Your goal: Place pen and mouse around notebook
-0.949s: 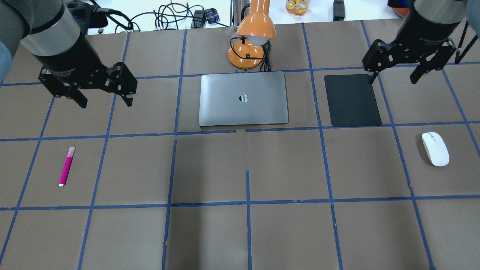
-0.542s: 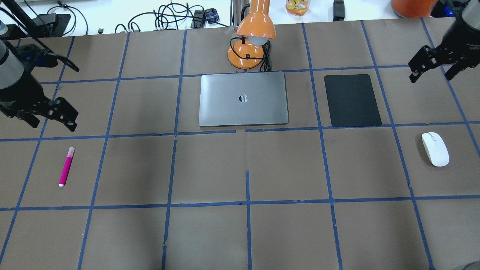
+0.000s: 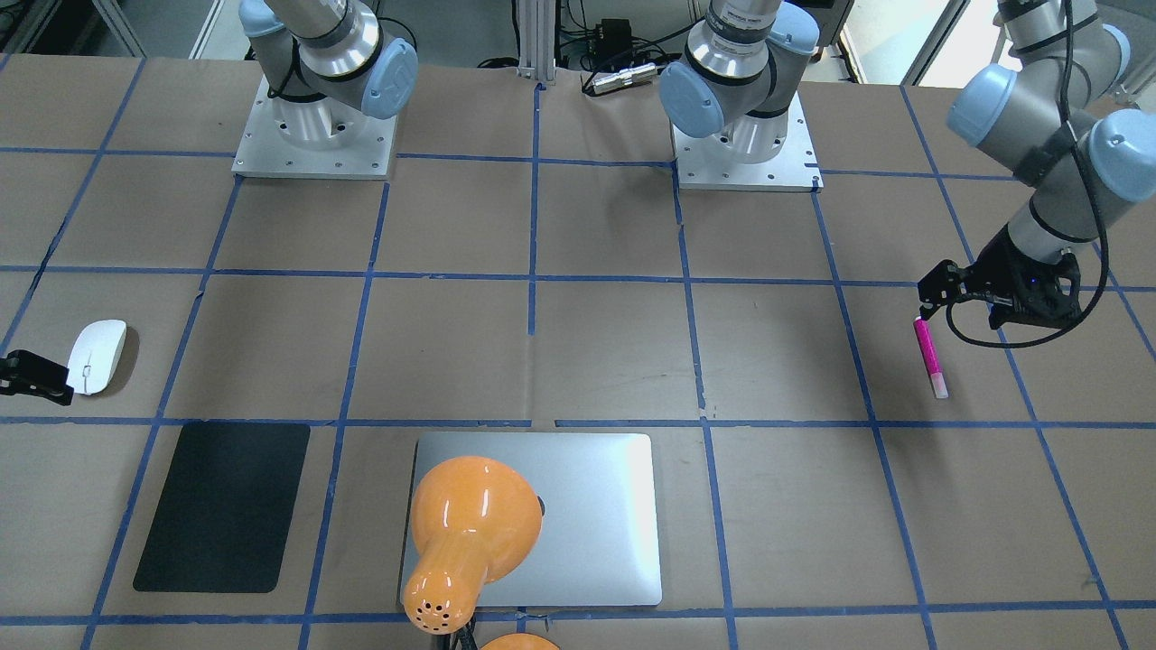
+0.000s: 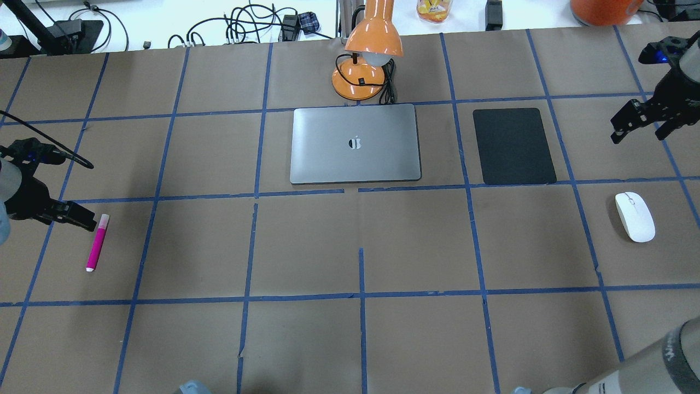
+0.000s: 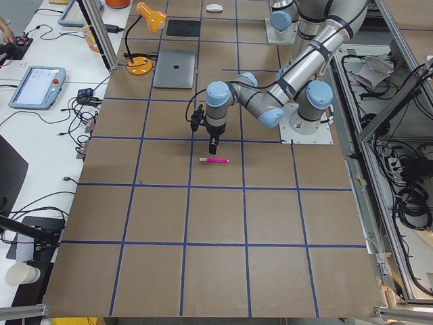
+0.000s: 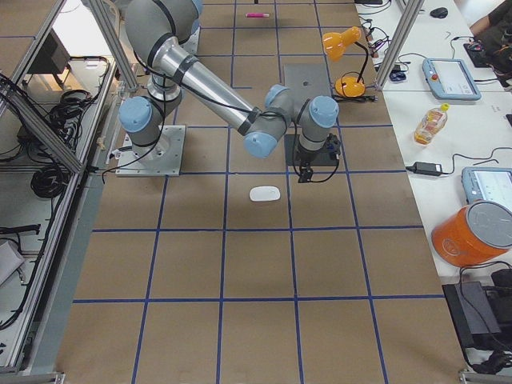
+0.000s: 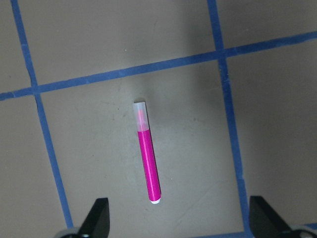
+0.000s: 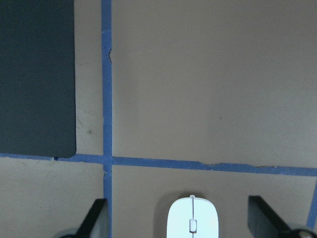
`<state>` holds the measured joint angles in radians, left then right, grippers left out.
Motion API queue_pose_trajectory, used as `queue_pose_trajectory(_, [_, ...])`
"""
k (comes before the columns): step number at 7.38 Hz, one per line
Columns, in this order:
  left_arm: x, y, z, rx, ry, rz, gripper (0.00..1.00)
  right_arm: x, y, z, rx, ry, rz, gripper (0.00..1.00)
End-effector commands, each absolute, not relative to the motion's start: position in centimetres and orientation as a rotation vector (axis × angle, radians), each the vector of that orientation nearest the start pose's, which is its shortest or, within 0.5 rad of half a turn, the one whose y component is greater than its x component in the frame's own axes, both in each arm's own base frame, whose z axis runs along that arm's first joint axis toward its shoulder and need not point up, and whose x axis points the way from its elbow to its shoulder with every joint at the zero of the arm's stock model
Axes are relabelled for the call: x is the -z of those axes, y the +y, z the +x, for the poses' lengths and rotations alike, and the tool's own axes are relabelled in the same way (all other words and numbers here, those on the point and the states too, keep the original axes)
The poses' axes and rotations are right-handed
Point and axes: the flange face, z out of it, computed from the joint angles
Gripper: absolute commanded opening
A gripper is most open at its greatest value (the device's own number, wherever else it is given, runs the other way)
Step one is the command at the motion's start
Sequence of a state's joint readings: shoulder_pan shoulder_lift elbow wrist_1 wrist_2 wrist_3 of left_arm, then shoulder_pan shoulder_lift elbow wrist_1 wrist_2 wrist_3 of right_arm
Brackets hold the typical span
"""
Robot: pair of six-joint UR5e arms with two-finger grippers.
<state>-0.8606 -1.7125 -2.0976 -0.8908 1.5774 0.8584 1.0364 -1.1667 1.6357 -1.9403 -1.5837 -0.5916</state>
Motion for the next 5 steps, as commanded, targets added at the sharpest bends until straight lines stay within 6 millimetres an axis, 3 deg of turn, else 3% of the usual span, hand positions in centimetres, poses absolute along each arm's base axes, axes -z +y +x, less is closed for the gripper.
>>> queue_pose_trajectory(1, [-19.4,-44.3,22.6,-0.008,3.148,0.196,0.93,-22.0,-57.5,-20.9,-0.205,3.095,-0.066,1.0])
queue_pose_trajectory(4, [-17.9,-44.5,23.0,-0.003,3.151,0.186,0.92,-19.0,-55.4,-20.9,-0.294,3.074,-0.037,1.0])
queue_pose_trajectory(5, [-17.4,-44.5,23.0,-0.015,3.159,0.184,0.85,-17.8,-54.2,-20.6,-0.364,3.076,-0.044,1.0])
